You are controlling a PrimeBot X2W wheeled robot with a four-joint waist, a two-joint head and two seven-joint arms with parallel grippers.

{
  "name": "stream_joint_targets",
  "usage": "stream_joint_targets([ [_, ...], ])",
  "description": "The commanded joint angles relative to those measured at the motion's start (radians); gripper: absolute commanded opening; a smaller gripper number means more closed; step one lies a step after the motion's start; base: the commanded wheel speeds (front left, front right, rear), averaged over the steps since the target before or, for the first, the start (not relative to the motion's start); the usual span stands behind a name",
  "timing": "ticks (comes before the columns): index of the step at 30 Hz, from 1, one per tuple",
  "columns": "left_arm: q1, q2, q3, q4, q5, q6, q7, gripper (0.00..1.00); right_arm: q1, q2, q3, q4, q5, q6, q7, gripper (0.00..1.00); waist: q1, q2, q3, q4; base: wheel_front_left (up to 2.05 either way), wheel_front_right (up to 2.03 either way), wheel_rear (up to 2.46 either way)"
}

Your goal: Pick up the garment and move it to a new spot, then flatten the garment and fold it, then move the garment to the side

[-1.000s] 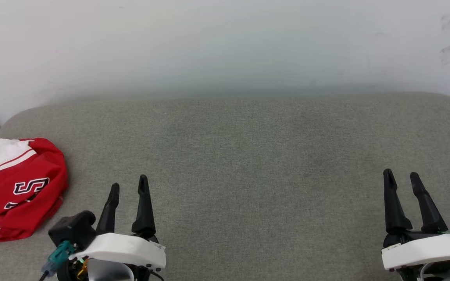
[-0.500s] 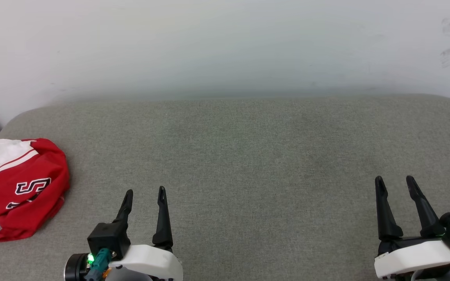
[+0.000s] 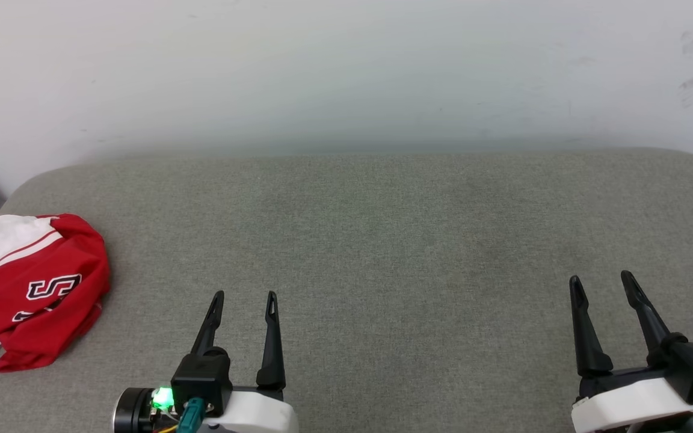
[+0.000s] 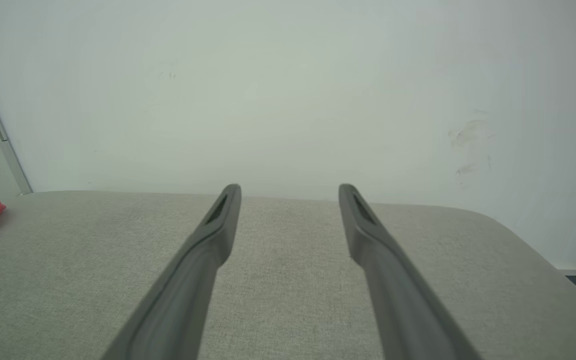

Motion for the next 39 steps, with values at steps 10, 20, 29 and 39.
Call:
stream_joint_targets([
  [10,0.051,-0.084,0.129,-0.002,-0.012,-0.172,-0.028,1.00,0.020,-0.002,-0.002,-0.025,-0.059,0.000,-0.029,1.00,0.0000,0.0000,-0.002,0.004,0.00,0.00,0.00],
  [20,0.102,-0.182,0.273,0.044,0.123,-0.364,-0.053,1.00,0.034,-0.002,-0.015,-0.004,-0.091,0.000,-0.054,1.00,0.0000,0.0000,-0.005,0.008,0.00,0.00,0.00],
  [29,0.111,-0.198,0.297,0.043,0.200,-0.403,-0.068,1.00,0.042,-0.002,-0.015,-0.008,-0.131,0.000,-0.070,1.00,0.0000,0.0000,-0.004,0.013,0.00,0.00,0.00],
  [39,0.106,-0.200,0.308,0.049,0.196,-0.407,-0.069,1.00,0.045,-0.001,0.010,0.003,-0.101,0.000,-0.071,1.00,0.0000,0.0000,0.002,0.058,0.00,0.00,0.00],
])
